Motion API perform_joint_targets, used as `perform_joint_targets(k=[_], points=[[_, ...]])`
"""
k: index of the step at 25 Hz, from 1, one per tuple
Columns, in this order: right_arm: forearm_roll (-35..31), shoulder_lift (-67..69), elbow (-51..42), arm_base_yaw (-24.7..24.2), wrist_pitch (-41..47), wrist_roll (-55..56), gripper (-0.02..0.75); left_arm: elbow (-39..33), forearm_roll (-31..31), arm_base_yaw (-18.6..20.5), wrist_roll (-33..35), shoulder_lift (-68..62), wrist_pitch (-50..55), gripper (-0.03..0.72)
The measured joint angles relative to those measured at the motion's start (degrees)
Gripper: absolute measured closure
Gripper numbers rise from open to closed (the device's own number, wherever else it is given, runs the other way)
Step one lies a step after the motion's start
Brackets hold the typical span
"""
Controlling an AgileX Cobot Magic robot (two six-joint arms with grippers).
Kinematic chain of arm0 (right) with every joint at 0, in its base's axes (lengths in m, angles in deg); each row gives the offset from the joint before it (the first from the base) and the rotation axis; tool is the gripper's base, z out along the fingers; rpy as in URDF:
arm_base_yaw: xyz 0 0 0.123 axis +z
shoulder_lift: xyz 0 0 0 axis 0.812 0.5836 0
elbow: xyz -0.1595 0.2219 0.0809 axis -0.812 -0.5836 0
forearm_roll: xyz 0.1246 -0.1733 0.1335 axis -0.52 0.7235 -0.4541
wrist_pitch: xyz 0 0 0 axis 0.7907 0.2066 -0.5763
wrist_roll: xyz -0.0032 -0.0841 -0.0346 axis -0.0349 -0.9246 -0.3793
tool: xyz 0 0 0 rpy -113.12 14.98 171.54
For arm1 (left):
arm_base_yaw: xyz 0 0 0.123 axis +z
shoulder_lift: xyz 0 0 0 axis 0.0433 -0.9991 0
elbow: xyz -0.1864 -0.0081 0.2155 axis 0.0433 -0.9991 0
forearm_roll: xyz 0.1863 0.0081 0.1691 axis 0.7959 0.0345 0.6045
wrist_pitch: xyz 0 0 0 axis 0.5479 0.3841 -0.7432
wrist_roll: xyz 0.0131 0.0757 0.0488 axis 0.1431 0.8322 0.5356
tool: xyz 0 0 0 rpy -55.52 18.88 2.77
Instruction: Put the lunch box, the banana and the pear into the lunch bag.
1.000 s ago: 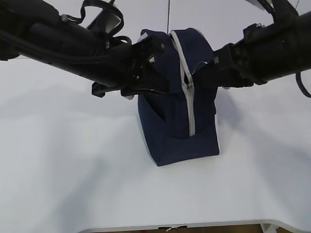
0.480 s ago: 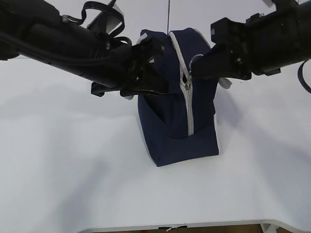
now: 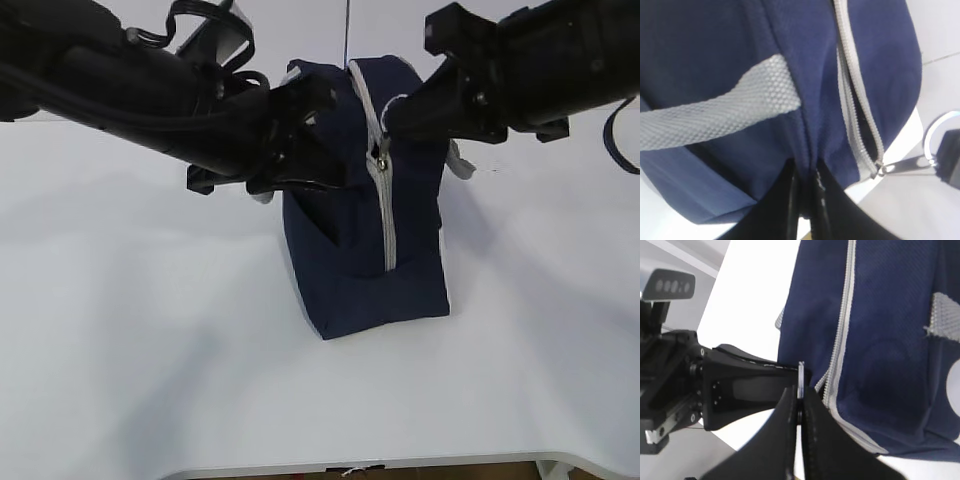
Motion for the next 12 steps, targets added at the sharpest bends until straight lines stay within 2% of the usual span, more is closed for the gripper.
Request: perform_joint_targets(k=[7,12], points=[[0.4,4.2,5.5,0.0,2.3,1.0,0.720,0.0,0.0,0.0,0.0,0.0,-0.9,0.692],[4.8,4.6,6.7,0.0,5.3,1.7,0.720,0.0,0.6,0.0,0.0,0.0,-0.7,0.692]])
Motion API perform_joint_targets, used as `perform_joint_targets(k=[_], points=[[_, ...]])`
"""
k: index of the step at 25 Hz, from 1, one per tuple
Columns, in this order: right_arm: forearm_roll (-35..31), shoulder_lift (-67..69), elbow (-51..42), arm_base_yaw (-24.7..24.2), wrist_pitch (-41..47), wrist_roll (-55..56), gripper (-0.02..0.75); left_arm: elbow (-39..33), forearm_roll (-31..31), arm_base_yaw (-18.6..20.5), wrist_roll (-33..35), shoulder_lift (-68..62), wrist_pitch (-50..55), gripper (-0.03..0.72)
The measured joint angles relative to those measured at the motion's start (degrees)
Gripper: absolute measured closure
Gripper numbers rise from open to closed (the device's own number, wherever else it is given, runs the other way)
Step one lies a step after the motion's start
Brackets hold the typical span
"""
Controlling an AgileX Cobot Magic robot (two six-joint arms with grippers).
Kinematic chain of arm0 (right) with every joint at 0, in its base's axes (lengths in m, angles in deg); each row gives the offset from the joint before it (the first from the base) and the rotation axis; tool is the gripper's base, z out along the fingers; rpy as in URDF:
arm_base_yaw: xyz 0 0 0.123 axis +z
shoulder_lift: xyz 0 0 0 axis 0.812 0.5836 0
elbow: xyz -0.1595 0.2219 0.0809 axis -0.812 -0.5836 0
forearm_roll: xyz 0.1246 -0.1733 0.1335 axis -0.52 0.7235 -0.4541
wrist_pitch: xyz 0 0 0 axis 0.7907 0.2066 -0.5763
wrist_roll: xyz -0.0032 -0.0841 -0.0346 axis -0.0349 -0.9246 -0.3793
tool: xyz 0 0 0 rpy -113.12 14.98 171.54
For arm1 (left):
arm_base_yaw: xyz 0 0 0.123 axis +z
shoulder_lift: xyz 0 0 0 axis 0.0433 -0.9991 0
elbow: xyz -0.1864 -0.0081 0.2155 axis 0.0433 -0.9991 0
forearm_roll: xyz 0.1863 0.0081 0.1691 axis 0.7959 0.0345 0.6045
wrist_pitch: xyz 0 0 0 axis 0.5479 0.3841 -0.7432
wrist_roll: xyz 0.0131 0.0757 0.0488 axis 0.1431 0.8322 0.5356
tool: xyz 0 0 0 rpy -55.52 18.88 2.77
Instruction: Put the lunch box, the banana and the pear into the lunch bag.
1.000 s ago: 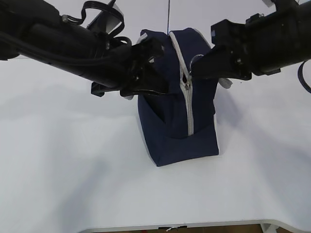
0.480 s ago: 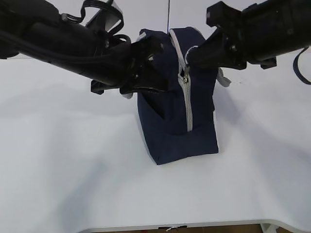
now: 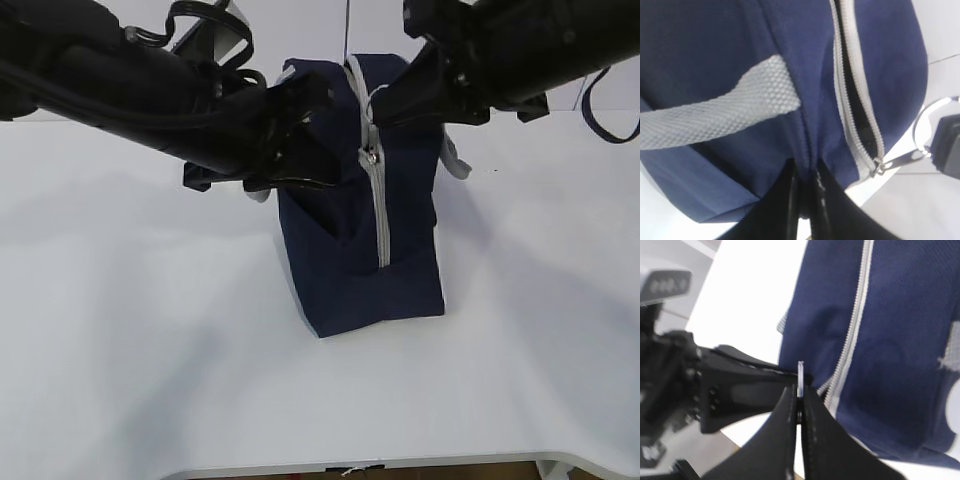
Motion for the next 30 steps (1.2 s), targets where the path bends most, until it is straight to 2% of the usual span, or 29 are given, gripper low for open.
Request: perform_joint_targets(k=[2,4,6,9,12,15,21,26,30], points=[[2.2,0.0,0.1,0.0,1.3,0.6,0.720,0.0,0.2,0.0,0.1,0.0,0.4,0.686],[3.8,0.0,0.5,0.0,2.2,0.9,0.720,0.0,0.3,0.0,0.9,0.0,0.5,0.648],[5.0,-0.1,0.5,0.0,3.0,1.0,0.720,0.0,0.5,0.0,3.0,0.1,0.2,0.558],[5.7,-0.1,0.5,0.0,3.7,1.2,0.720,-0.1,0.6,0.0,5.7,2.0,-1.7,0.353],[5.8,-0.2,0.5,0.0,4.0,1.2,0.720,-0.1,1.5,0.0,8.1,5.0,-2.9,0.240],[5.8,-0.2,0.6,0.0,4.4,1.0,0.720,-0.1,4.0,0.0,10.8,7.6,-3.0,0.212],[6.0,-0.2,0.9,0.0,5.2,-0.3,0.720,-1.6,11.1,0.0,15.8,11.4,-3.0,0.204],[6.4,-0.2,2.5,0.0,6.8,-1.1,0.720,-7.8,11.6,-0.4,17.6,11.6,-5.2,0.204],[6.9,-0.2,3.9,0.0,8.0,-1.4,0.720,-10.8,10.7,-3.2,20.5,11.6,-10.5,0.204]])
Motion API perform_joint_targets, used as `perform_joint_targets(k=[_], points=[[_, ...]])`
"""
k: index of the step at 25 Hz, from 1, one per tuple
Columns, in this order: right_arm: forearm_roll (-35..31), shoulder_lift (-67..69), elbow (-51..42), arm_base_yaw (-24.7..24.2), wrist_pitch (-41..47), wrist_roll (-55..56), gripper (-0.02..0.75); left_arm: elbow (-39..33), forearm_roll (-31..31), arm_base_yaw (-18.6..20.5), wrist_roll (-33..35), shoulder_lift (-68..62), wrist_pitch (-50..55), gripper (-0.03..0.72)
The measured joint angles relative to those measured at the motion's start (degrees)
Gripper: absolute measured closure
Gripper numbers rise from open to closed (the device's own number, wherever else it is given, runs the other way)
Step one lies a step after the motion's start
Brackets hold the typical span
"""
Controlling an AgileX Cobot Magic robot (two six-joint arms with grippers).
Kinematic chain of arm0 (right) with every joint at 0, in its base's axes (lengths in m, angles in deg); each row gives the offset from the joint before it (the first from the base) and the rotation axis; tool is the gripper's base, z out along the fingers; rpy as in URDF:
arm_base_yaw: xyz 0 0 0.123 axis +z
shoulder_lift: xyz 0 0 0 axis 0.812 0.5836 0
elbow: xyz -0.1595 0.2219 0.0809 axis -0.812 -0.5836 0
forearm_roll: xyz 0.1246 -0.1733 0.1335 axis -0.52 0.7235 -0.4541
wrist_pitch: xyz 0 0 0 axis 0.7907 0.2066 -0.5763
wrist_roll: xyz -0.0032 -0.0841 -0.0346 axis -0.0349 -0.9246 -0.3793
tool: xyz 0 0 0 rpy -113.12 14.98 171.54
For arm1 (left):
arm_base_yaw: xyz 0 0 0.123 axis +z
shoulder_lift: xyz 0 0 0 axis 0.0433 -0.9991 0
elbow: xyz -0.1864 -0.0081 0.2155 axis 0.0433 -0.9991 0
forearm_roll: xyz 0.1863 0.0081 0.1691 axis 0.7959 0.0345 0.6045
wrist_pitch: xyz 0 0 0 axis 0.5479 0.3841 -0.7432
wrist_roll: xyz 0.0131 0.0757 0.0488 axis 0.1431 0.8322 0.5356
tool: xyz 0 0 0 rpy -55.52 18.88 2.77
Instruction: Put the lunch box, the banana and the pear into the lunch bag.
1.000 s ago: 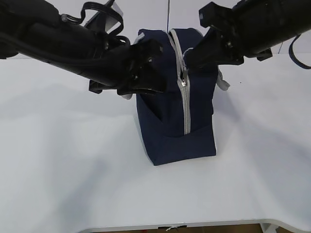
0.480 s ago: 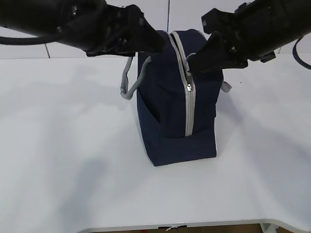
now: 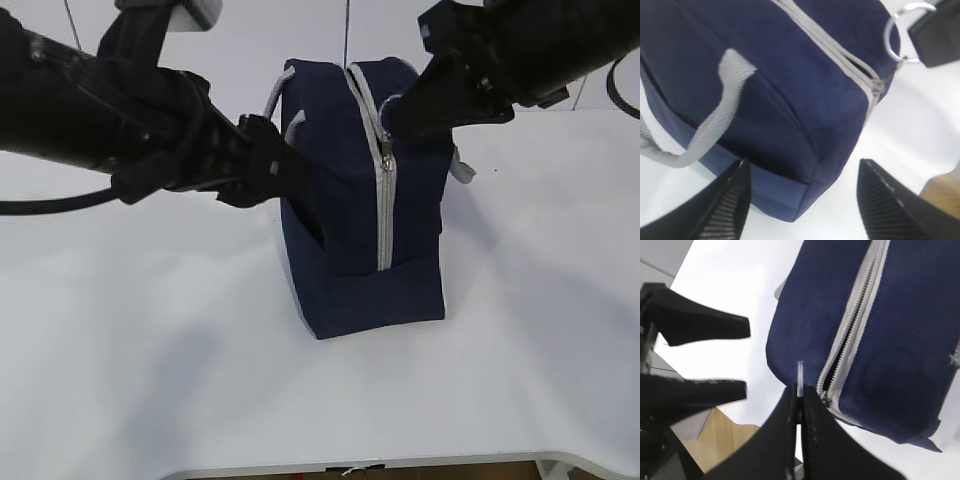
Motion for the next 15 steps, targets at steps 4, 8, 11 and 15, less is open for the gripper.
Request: perform_joint_targets(k=[4,8,11,15], points=[[0.2,0.0,0.1,0.0,0.7,-0.3,0.720,-2.1,0.0,-2.8,2.0,0.0,-5.3,0.204],[0.2,0.0,0.1,0.0,1.7,-0.9,0.720,-2.2,0.1,-3.1,3.2,-1.7,-7.8,0.204],[0.2,0.0,0.2,0.0,2.4,-0.9,0.720,-2.2,0.1,-3.1,3.6,-3.3,-9.3,0.204],[0.2,0.0,0.2,0.0,2.7,-1.2,0.720,-2.2,0.1,-3.1,5.3,-3.5,-10.1,0.204]])
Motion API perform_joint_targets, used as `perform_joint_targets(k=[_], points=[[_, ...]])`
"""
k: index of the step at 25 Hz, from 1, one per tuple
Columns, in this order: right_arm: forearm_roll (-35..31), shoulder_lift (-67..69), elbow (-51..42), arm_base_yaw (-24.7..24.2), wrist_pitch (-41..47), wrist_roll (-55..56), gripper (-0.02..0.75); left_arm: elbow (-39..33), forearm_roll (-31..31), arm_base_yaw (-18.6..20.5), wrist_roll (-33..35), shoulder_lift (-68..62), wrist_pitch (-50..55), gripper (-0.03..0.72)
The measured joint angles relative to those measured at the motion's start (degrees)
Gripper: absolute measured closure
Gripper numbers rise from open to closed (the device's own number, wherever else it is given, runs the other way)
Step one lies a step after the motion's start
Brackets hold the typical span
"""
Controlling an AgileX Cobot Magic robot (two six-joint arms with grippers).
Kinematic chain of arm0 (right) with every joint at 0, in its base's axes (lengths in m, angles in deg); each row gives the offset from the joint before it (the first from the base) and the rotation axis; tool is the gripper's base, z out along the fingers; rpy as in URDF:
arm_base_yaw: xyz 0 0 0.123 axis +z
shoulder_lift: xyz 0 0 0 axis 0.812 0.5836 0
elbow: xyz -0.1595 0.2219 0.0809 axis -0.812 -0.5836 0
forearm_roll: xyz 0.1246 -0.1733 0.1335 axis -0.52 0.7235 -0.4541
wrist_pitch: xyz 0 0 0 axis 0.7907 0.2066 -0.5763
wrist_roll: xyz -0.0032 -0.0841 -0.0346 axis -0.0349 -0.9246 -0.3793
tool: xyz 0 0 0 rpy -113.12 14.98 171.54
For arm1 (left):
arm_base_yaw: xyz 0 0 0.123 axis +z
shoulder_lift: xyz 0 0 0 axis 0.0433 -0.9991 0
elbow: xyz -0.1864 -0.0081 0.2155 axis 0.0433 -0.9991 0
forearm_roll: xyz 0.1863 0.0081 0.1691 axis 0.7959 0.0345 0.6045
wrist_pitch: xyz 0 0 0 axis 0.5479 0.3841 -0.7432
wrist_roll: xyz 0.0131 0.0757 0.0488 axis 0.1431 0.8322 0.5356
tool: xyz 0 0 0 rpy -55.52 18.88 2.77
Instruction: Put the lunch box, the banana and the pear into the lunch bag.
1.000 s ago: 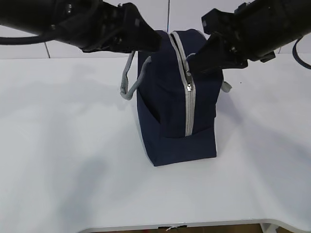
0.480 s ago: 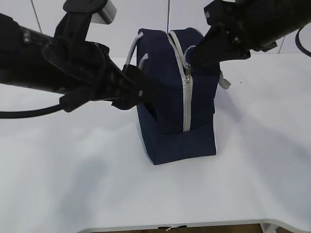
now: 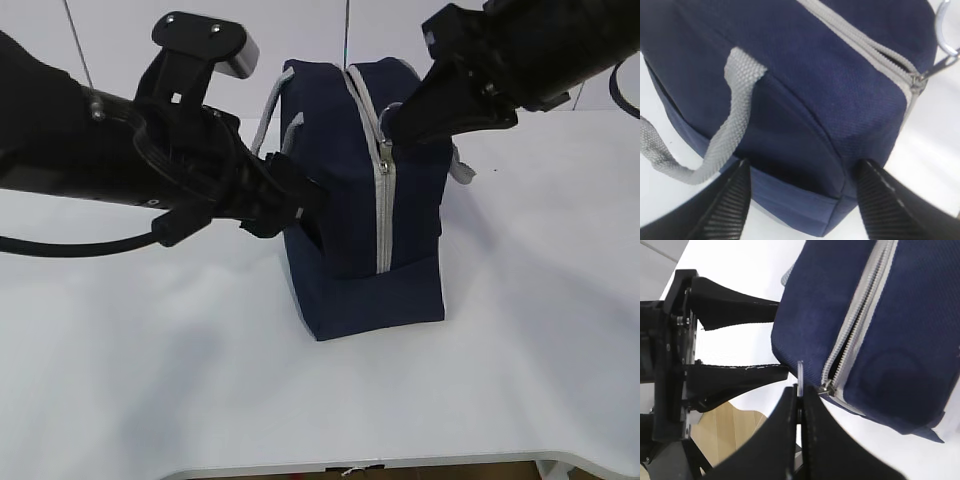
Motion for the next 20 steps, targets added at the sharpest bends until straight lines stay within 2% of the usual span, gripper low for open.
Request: perform_joint_targets(k=[7,12,15,17,20], points=[[0.0,0.0,0.0,0.0,1.3,-0.4,0.720,0.0,0.0,0.0,1.2,-0.7,-0.3,0.213],[0.0,0.0,0.0,0.0,1.8,-0.6,0.720,0.0,0.0,-0.1,1.8,-0.8,-0.3,0.269],[0.0,0.0,0.0,0.0,1.8,-0.6,0.720,0.0,0.0,-1.2,1.8,-1.0,-0.6,0.347],[0.0,0.0,0.0,0.0,1.8,-0.6,0.720,0.0,0.0,-2.0,1.9,-1.3,-1.3,0.442],[0.0,0.0,0.0,0.0,1.8,-0.9,0.720,0.0,0.0,-3.2,2.4,-1.5,-2.2,0.636]])
